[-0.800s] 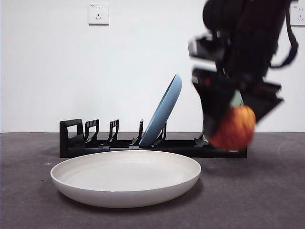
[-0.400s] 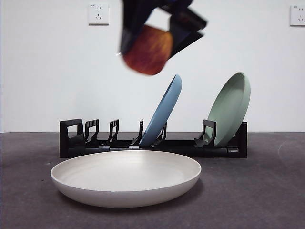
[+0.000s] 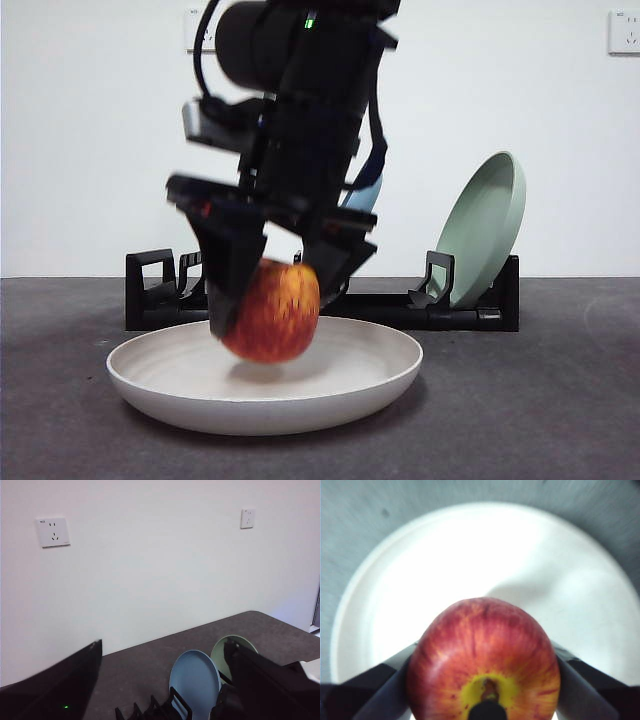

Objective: Take the yellow plate from the plate rack,put the plate on the table,take the apple from the table,put the apple in the plate

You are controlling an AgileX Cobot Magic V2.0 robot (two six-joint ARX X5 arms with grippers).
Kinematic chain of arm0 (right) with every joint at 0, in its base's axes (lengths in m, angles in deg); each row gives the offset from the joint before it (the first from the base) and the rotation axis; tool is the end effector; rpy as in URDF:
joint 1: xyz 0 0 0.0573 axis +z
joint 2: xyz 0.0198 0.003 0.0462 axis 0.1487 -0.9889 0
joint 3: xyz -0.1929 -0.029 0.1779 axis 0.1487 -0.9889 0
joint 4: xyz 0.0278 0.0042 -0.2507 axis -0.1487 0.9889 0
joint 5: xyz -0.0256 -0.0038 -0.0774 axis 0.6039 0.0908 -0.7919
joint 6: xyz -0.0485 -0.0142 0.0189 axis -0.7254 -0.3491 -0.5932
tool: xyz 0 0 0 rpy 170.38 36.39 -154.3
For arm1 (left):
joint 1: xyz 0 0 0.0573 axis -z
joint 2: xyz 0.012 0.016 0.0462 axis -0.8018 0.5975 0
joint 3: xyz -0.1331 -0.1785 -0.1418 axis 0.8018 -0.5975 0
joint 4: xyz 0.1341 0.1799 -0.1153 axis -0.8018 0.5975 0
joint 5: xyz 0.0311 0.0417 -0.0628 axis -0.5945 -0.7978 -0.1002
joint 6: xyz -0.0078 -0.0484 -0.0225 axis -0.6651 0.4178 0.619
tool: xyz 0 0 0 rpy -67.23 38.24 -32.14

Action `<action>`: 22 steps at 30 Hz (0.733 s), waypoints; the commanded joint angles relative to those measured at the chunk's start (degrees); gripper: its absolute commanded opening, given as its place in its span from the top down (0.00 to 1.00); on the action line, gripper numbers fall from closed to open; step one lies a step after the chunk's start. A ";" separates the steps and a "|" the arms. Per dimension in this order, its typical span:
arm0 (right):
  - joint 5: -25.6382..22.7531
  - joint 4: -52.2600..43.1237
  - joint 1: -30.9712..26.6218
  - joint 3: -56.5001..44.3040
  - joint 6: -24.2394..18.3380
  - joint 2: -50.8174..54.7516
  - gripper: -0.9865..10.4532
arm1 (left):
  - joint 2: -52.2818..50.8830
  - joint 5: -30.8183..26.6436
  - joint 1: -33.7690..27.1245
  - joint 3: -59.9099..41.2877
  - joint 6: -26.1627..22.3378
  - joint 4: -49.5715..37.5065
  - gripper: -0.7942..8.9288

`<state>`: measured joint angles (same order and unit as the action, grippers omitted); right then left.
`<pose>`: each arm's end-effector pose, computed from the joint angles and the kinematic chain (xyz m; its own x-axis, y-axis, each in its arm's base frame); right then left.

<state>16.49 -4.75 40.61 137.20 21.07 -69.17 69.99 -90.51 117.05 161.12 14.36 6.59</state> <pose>0.2562 0.2988 0.1908 0.1915 0.2951 -0.9361 -0.7550 0.6537 0.0516 0.0214 -0.0024 0.4912 0.9080 -0.4189 0.0040 0.4188 0.9079 0.0156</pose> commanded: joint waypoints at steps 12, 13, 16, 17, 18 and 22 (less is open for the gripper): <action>-0.11 -0.33 0.15 -0.02 0.15 -3.69 0.75 | -0.13 0.02 -0.11 -0.09 -0.22 2.27 0.50; -0.13 -0.15 0.15 -0.02 0.15 -3.69 0.67 | -0.13 0.02 -0.09 -0.09 -0.13 2.56 0.50; -0.35 0.35 0.07 -0.02 0.15 -3.69 0.48 | -0.13 0.02 -0.09 -0.09 0.00 3.13 0.50; -0.46 0.37 0.02 -0.02 0.15 -3.67 0.46 | -0.13 0.02 -0.09 -0.09 0.00 3.15 0.50; -0.81 0.37 0.02 -0.02 0.13 -3.67 0.44 | -0.13 0.02 -0.11 -0.09 0.00 3.17 0.50; -1.68 1.14 0.04 0.44 0.13 -3.52 0.44 | -0.13 0.02 -0.11 -0.09 0.00 3.19 0.50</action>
<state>15.01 -3.83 40.57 137.46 21.05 -71.62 69.99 -90.51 117.05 161.12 14.38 9.91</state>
